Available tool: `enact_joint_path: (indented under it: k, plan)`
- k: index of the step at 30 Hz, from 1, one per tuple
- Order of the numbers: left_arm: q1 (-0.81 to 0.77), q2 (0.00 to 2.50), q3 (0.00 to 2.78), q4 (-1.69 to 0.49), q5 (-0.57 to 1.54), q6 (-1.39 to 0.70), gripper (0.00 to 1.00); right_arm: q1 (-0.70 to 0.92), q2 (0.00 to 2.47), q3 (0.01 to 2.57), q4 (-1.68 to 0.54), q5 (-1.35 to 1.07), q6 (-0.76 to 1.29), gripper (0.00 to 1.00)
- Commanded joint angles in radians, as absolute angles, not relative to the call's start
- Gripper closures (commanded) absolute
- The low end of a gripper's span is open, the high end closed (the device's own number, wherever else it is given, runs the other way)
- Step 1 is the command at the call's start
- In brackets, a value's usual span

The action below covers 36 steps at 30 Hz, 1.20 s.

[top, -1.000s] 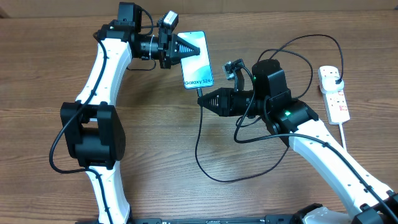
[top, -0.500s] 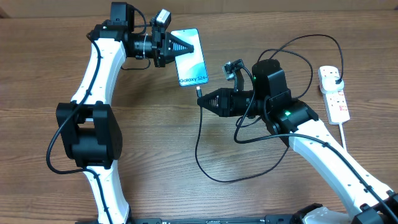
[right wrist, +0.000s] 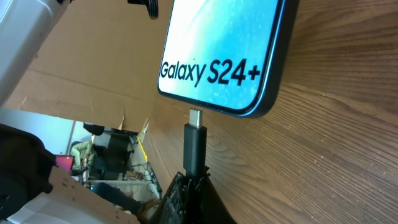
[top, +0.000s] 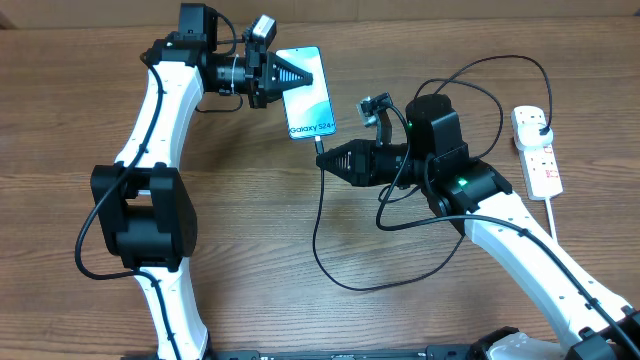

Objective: Plug charger to phone and switch on socket
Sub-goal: 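Push the plug into the phone port while the left gripper holds the phone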

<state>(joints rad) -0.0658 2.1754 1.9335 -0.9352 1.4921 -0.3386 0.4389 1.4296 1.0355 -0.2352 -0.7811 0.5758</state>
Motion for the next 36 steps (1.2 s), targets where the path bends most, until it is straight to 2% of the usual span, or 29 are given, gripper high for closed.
enact_joint_path:
  k: [1,36]
  plan:
    - [-0.073,2.165,1.953,-0.933,1.534,-0.338,0.96,0.437,1.406,1.035,-0.236,-0.787,0.569,0.96]
    - [-0.099,2.165,1.953,-0.934,1.534,-0.363,0.96,0.437,1.406,1.035,-0.242,-0.787,0.577,0.96]
